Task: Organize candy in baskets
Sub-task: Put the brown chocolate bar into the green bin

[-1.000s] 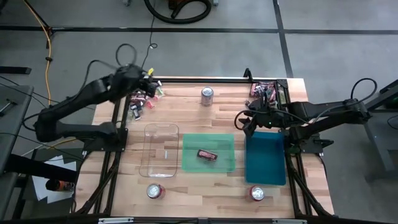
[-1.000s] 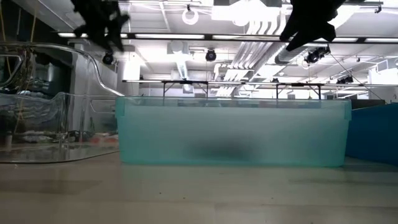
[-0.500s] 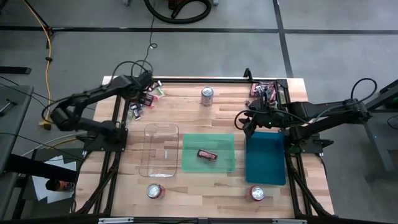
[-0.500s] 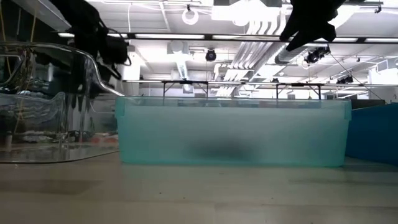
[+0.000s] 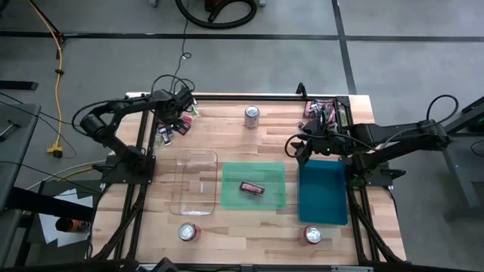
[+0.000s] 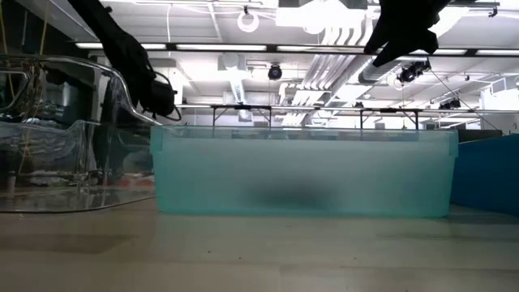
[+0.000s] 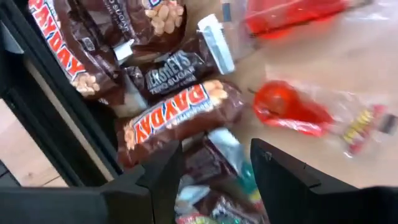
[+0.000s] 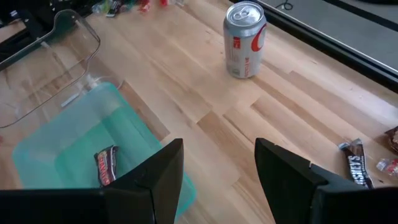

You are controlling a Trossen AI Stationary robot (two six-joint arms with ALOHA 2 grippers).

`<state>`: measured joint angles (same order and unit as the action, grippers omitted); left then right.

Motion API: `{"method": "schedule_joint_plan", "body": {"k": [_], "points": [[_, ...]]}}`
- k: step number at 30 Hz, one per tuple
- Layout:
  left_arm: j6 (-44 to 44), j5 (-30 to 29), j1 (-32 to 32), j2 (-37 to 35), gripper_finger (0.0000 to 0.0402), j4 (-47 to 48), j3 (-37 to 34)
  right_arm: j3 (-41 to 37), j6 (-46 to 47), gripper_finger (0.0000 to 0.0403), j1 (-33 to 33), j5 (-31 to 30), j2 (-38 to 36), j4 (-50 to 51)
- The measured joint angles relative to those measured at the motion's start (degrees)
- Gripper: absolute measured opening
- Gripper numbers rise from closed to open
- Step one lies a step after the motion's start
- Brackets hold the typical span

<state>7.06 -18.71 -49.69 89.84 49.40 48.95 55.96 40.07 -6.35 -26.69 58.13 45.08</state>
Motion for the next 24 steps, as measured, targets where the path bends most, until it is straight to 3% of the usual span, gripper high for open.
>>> {"method": "schedule_joint_plan", "body": {"k": [6,17,21,24], "points": [[1.72,-7.53,0.02,3.33,0.0179,-0.39,0.02,0.0,1.96,0.0193,-0.01,-0.01,0.0,0.0],[-2.94,-9.76,0.99,8.45,0.017,-3.71,0.59,0.0,3.56,0.0193,-0.02,0.1,0.0,-0.02],[-4.42,-10.29,1.88,8.39,0.0123,-3.53,0.59,0.0,3.5,0.0193,-0.02,0.1,0.0,-0.02],[-4.35,-9.92,2.28,7.46,0.0052,-2.48,0.61,0.0,3.45,0.0193,-0.01,0.1,0.0,0.0]]}}
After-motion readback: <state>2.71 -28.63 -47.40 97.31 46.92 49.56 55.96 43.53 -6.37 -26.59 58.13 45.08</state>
